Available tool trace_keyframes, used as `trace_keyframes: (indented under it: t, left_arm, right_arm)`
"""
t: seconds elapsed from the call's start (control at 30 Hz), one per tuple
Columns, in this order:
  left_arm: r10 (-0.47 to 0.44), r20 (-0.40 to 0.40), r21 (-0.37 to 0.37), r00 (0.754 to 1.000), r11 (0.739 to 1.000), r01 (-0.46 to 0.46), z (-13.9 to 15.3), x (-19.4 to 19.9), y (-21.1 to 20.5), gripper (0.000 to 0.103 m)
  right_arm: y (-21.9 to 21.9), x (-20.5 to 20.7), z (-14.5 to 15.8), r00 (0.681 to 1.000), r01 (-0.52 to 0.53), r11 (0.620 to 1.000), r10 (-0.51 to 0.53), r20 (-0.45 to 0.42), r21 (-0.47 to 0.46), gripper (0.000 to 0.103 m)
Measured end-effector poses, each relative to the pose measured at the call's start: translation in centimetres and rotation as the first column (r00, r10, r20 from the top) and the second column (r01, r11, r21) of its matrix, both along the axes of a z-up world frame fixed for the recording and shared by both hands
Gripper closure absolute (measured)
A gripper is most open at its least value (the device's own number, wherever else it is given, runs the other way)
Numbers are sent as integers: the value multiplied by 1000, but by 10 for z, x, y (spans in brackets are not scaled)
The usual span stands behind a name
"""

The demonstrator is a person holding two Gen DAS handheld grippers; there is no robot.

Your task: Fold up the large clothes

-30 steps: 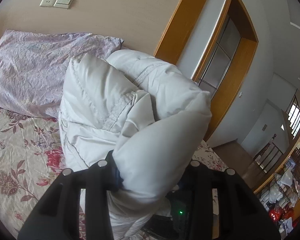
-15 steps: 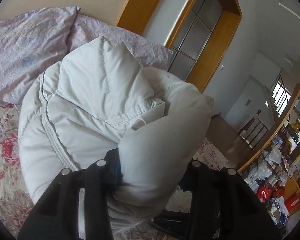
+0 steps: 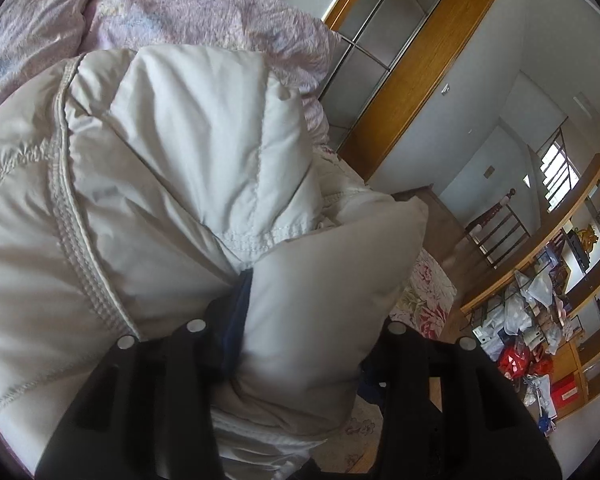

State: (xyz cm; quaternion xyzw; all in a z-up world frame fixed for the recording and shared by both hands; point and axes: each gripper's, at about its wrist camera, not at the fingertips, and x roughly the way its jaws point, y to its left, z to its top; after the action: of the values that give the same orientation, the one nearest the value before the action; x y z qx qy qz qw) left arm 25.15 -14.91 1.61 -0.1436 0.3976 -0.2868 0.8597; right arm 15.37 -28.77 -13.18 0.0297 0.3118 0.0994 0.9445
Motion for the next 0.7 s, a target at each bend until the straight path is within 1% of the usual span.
trace_keyframes:
  t: [0.07, 0.1, 0.13, 0.17, 0.23, 0.3, 0.37, 0.43, 0.47, 0.53, 0.6, 0.67, 0.7]
  left_arm:
    - [-6, 2, 5, 1000, 1000, 6, 5, -2, -1, 55]
    - [-14, 6, -6, 1000, 1000, 14, 8, -4, 0, 48]
    - [-25, 6, -30, 1000, 999, 26, 12, -6, 3, 39]
    - [-36, 7, -59, 999, 998, 36, 18, -9, 7, 35]
    - [-48, 21, -104, 999, 993, 50, 32, -15, 15, 24]
    - [-65, 50, -150, 997, 986, 72, 50, -24, 24, 20]
    - [-54, 93, -166, 994, 984, 69, 67, -33, 37, 16]
    - [25, 155, -137, 988, 991, -4, 83, -41, 59, 9]
    - [63, 177, -115, 982, 992, -43, 88, -45, 66, 9]
    - [167, 211, -36, 963, 986, -163, 89, -43, 89, 9]
    - [253, 233, 34, 939, 963, -268, 84, -39, 107, 9]
    - [341, 244, 113, 908, 920, -375, 71, -28, 126, 9]
    - [366, 234, 135, 901, 905, -403, 64, -21, 133, 9]
  right_arm:
    - [0, 0, -1, 1000, 4, 1000, -4, -2, 3, 21]
    - [0, 0, -1, 1000, 5, 1000, -5, -2, 7, 21]
    - [0, -1, -1, 1000, 5, 1000, -5, -1, 12, 21]
    - [0, -2, -1, 1000, 5, 1000, -5, -1, 15, 21]
    - [0, -2, -1, 1000, 6, 1000, -6, 0, 14, 20]
    - [0, -2, -1, 1000, 7, 1000, -7, 0, 13, 20]
    - [0, -1, -2, 1000, 7, 1000, -7, -1, 12, 20]
    - [0, 0, -2, 1000, 9, 1000, -9, -2, 12, 20]
    - [0, 0, -2, 1000, 9, 1000, -9, -2, 11, 19]
    - [0, 0, -2, 1000, 8, 1000, -8, -1, 11, 19]
    - [0, 0, -2, 1000, 8, 1000, -7, -1, 8, 18]
    - [1, 0, -2, 1000, 8, 1000, -8, -2, 9, 17]
    - [1, 1, -1, 1000, 8, 1000, -8, -3, 10, 17]
